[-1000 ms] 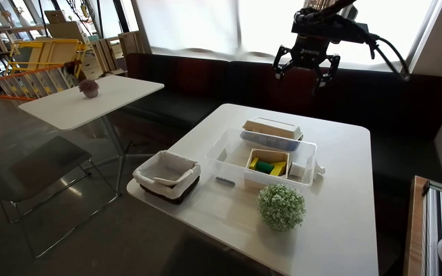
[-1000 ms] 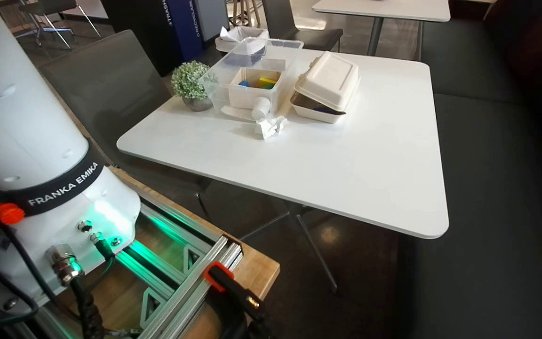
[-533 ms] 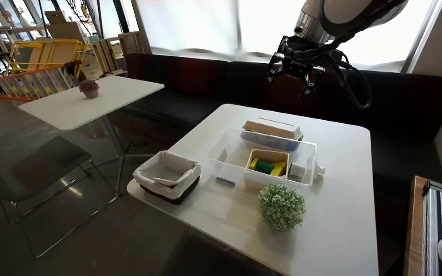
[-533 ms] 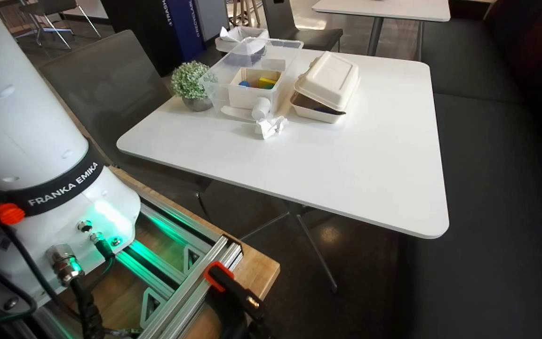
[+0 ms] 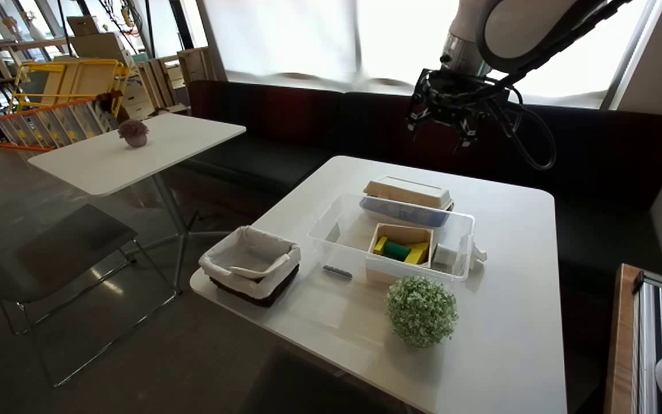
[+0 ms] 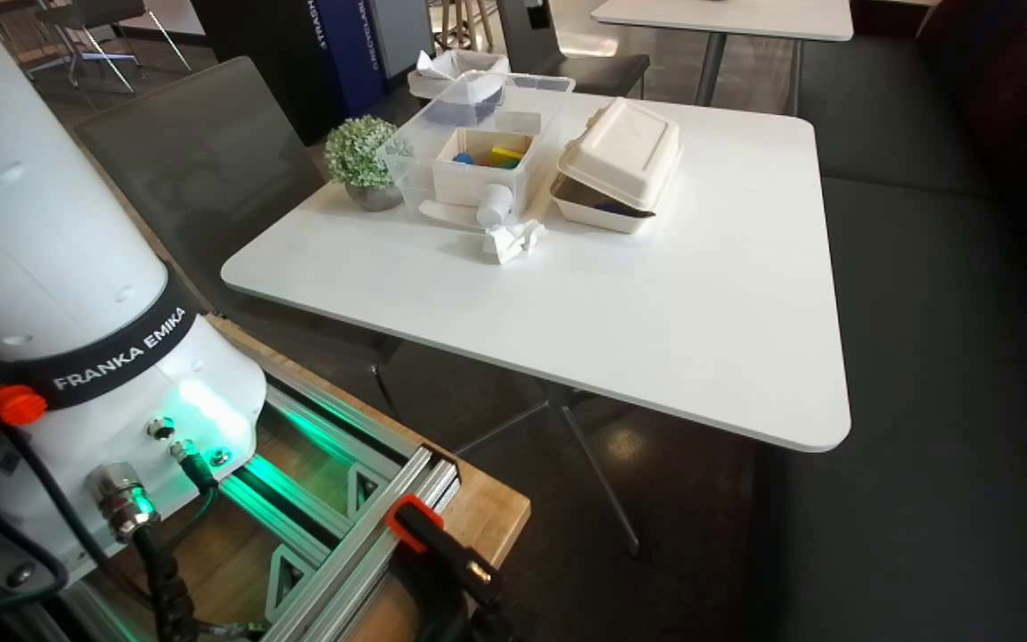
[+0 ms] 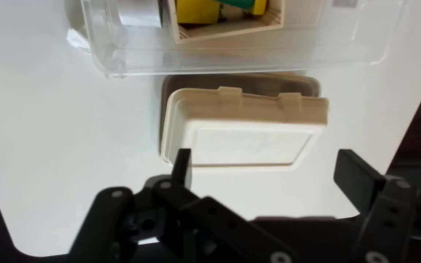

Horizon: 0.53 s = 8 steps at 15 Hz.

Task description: Close the takeaway pack

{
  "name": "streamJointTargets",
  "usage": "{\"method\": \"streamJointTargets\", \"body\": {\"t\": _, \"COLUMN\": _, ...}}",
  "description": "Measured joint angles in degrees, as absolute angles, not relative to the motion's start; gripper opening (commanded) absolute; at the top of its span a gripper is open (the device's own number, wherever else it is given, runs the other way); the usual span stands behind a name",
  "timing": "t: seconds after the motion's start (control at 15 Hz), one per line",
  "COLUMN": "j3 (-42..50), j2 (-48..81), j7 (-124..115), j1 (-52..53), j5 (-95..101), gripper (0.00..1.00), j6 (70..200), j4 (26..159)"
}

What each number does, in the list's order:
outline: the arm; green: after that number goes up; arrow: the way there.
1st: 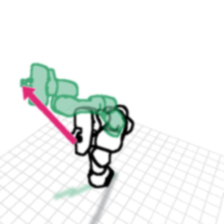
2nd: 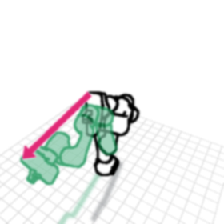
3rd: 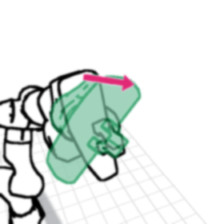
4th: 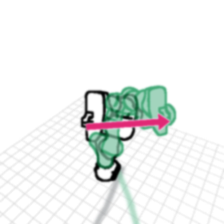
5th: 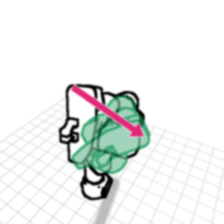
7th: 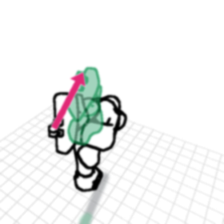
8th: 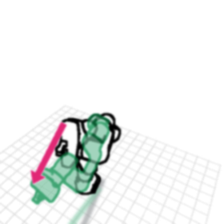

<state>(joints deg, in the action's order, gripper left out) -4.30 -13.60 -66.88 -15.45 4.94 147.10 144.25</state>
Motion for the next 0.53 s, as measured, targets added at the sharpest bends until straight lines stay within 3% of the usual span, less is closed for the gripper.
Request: {"method": "streamJointTargets", "body": {"t": 0.53, "j3": -2.9, "j2": -3.0, "j7": -84.8, "j1": -15.3, "j5": 16.8, "gripper": 1.0, "j6": 154.5, "j4": 144.1}}
